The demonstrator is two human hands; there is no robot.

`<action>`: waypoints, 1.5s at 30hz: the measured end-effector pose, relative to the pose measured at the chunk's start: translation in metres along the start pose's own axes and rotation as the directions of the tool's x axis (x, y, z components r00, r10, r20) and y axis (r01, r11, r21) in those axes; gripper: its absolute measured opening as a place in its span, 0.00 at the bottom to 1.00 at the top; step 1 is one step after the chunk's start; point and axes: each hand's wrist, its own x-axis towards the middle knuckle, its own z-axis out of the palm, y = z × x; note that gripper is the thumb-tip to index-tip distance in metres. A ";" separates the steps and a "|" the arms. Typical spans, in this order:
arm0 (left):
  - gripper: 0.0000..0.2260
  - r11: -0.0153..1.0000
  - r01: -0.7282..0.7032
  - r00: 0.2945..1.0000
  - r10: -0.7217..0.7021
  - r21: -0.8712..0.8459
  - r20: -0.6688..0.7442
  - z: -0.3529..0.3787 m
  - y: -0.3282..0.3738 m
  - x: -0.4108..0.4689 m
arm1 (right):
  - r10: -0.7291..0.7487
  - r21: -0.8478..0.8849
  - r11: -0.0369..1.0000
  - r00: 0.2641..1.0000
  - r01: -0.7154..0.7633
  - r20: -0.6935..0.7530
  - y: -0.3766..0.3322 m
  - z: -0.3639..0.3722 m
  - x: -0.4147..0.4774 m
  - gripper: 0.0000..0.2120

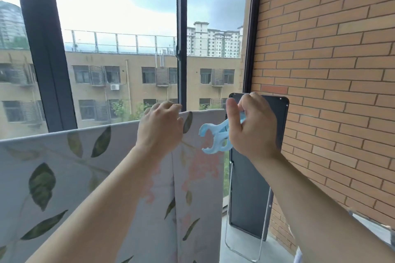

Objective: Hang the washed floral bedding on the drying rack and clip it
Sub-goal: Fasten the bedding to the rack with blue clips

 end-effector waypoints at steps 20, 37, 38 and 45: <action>0.05 0.997 0.072 0.991 -0.076 -0.036 -0.108 0.030 -0.011 0.024 | -0.117 0.084 0.992 0.939 0.095 0.325 0.011 0.124 0.092 0.22; 0.02 0.998 0.055 0.995 -0.057 -0.024 -0.079 0.030 -0.012 0.027 | -0.193 0.099 0.979 0.637 0.181 0.746 -0.008 0.154 0.108 0.34; 0.01 0.999 0.045 0.996 -0.045 -0.004 -0.071 0.031 -0.011 0.028 | -0.204 0.109 0.977 0.636 0.186 0.744 -0.005 0.154 0.108 0.34; 0.04 0.998 0.056 0.998 -0.055 0.018 -0.038 0.031 -0.006 0.025 | -0.250 0.159 0.968 0.761 0.193 0.598 0.008 0.140 0.092 0.36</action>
